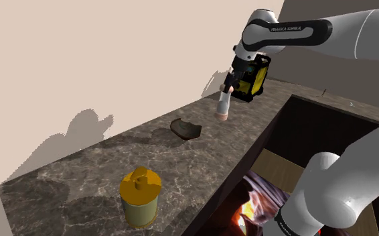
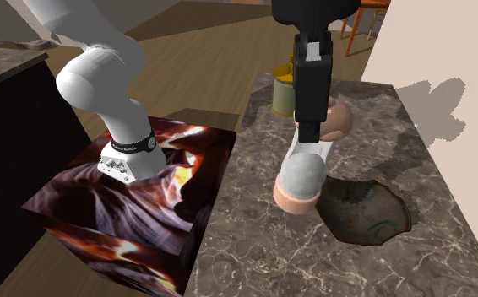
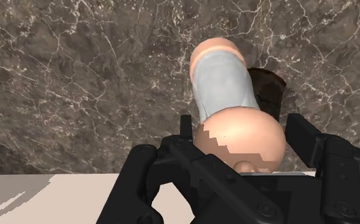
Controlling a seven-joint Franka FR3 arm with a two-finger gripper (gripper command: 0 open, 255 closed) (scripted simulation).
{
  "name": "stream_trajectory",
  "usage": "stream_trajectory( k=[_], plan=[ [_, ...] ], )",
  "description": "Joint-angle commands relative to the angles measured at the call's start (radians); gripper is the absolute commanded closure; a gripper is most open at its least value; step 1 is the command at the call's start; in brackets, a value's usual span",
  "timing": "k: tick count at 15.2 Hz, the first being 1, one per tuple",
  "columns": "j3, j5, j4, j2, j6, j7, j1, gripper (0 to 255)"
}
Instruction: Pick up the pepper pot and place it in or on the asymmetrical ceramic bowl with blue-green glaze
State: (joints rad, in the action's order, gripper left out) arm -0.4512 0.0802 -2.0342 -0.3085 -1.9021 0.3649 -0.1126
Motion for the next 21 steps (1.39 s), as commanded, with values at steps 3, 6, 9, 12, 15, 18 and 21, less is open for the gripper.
stream_trajectory(
  k=[3, 6, 9, 12, 15, 18, 21],
  plan=[
    [0.026, -0.043, 0.116, 0.101, 0.022, -0.044, -0.037, 255],
    [0.043, -0.074, 0.217, 0.184, 0.047, -0.075, -0.060, 255],
    [0.058, -0.106, 0.334, 0.274, 0.080, -0.102, -0.079, 255],
    [0.071, -0.139, 0.468, 0.372, 0.122, -0.128, -0.091, 255],
    [0.075, -0.143, 0.459, 0.384, 0.102, -0.133, -0.094, 255],
    [0.076, -0.140, 0.411, 0.378, 0.060, -0.133, -0.095, 255],
    [0.076, -0.139, 0.366, 0.374, 0.018, -0.133, -0.097, 255]
  ],
)
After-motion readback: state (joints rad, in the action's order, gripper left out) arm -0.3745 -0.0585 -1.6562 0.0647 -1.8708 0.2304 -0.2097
